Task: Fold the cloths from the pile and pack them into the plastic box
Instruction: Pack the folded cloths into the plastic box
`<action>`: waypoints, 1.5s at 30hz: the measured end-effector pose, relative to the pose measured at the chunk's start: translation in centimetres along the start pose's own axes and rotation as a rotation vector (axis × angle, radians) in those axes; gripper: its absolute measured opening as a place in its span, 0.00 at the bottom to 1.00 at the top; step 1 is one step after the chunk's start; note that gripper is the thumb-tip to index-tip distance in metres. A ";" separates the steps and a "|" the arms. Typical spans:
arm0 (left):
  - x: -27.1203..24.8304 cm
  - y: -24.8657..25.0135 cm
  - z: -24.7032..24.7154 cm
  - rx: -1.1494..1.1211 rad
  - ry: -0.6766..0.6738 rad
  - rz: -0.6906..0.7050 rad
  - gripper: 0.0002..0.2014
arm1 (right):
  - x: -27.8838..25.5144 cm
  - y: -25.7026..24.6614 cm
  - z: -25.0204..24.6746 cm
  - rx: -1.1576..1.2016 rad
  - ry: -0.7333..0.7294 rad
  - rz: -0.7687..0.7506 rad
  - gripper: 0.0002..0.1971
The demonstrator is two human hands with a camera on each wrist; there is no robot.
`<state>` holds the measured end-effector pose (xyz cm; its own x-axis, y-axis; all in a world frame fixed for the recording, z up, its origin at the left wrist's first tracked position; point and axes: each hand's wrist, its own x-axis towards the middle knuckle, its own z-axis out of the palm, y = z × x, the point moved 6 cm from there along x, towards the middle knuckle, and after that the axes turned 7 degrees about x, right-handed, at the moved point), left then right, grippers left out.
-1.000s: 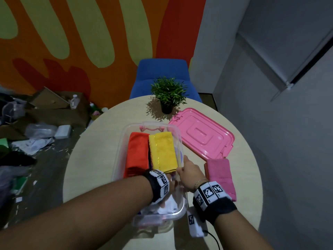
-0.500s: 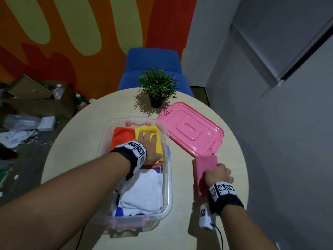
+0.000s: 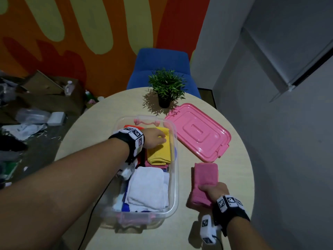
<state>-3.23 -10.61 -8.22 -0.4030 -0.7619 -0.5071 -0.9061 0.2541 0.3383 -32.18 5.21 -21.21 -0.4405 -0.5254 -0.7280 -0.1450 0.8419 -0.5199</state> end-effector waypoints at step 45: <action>-13.0 -1.0 -0.4 0.160 -0.032 0.000 0.43 | -21.6 -20.0 12.4 -0.739 -0.371 -1.329 0.30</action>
<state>3.00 -1.17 -1.60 -0.4047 -0.7430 -0.5331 -0.9139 0.3480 0.2089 -8.81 -1.83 -0.62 0.5706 -0.8186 -0.0659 -0.6726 -0.4198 -0.6094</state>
